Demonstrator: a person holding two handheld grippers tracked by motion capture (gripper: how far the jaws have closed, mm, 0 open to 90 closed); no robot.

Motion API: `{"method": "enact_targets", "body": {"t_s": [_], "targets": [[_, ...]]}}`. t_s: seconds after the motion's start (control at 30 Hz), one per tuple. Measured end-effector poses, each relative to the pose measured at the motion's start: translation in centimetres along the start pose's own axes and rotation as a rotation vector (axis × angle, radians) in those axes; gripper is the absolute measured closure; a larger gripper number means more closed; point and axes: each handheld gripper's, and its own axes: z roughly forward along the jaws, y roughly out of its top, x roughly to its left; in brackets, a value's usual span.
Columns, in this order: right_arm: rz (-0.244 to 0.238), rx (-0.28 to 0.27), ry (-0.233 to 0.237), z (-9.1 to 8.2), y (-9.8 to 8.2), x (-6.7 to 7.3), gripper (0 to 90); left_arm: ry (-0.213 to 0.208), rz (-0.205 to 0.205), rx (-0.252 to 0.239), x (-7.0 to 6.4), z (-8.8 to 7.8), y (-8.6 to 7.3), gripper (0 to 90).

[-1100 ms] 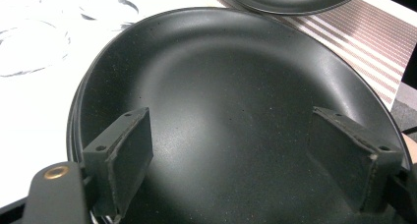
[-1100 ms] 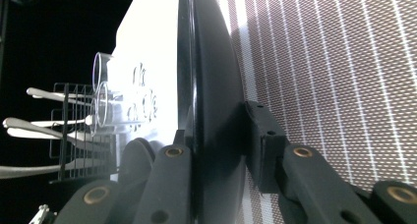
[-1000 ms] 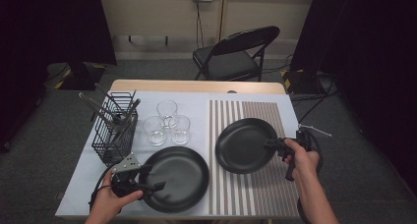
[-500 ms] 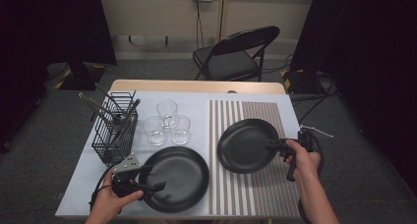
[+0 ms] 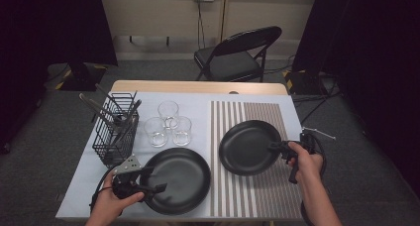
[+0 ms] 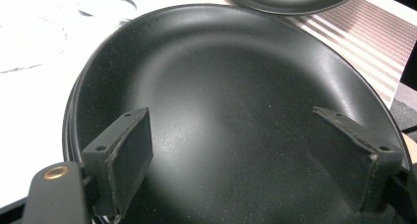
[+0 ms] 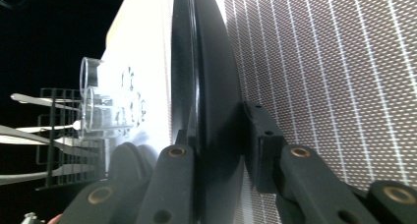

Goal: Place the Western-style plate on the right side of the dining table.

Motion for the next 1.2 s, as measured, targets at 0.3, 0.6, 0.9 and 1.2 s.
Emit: {"method": "enact_targets", "body": {"t_s": [0.3,0.6,0.9,1.2], "targets": [[-0.022,0.009,-0.040,0.1,0.1,0.0,78.5,-0.003,-0.010,-0.010,0.0,-0.1,0.1,17.2],[-0.043,0.007,-0.060,0.1,0.2,0.5,78.3,0.001,-0.007,-0.009,0.0,-0.1,0.1,17.2],[-0.089,0.021,-0.133,0.3,0.2,1.2,76.3,0.004,-0.006,-0.009,0.0,-0.2,0.1,17.2],[-0.086,0.034,-0.159,0.5,0.3,1.1,75.5,0.004,-0.005,-0.008,0.0,-0.2,0.1,17.2]]}}
